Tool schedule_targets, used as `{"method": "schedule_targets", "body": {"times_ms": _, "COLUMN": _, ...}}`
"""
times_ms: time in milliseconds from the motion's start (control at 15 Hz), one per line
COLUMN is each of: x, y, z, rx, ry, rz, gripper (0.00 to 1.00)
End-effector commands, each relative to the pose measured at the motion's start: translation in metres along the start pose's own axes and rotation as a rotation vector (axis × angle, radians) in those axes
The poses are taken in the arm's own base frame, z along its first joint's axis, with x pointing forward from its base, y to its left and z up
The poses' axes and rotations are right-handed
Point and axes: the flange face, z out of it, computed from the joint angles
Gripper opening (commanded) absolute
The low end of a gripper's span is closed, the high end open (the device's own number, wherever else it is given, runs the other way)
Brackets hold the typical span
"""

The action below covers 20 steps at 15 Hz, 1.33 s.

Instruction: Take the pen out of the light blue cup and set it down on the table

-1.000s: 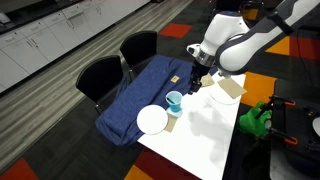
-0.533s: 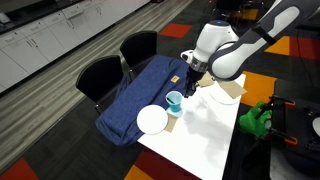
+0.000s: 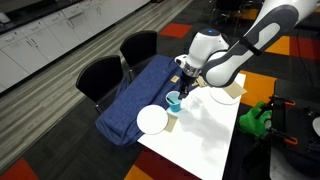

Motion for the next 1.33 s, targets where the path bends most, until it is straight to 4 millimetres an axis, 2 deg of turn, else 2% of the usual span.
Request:
{"method": "schedule_targets", "body": {"times_ms": 0, "x": 0.013, "y": 0.002, "z": 0.012, "rx": -0.016, "ry": 0.027, "rz": 0.024, "gripper": 0.51}}
{"method": "schedule_targets", "body": {"times_ms": 333, "x": 0.022, "y": 0.006, "z": 0.025, "rx": -0.03, "ry": 0.031, "rz": 0.043, "gripper": 0.47}}
{"method": "schedule_targets", "body": {"times_ms": 533, "x": 0.027, "y": 0.011, "z": 0.032, "rx": -0.037, "ry": 0.026, "rz": 0.057, "gripper": 0.38}}
{"method": "schedule_targets", "body": {"times_ms": 933, "x": 0.031, "y": 0.018, "z": 0.049, "rx": -0.042, "ry": 0.011, "rz": 0.077, "gripper": 0.42}}
{"method": "schedule_targets", "body": {"times_ms": 1267, "x": 0.036, "y": 0.02, "z": 0.064, "rx": -0.041, "ry": 0.002, "rz": 0.079, "gripper": 0.41}}
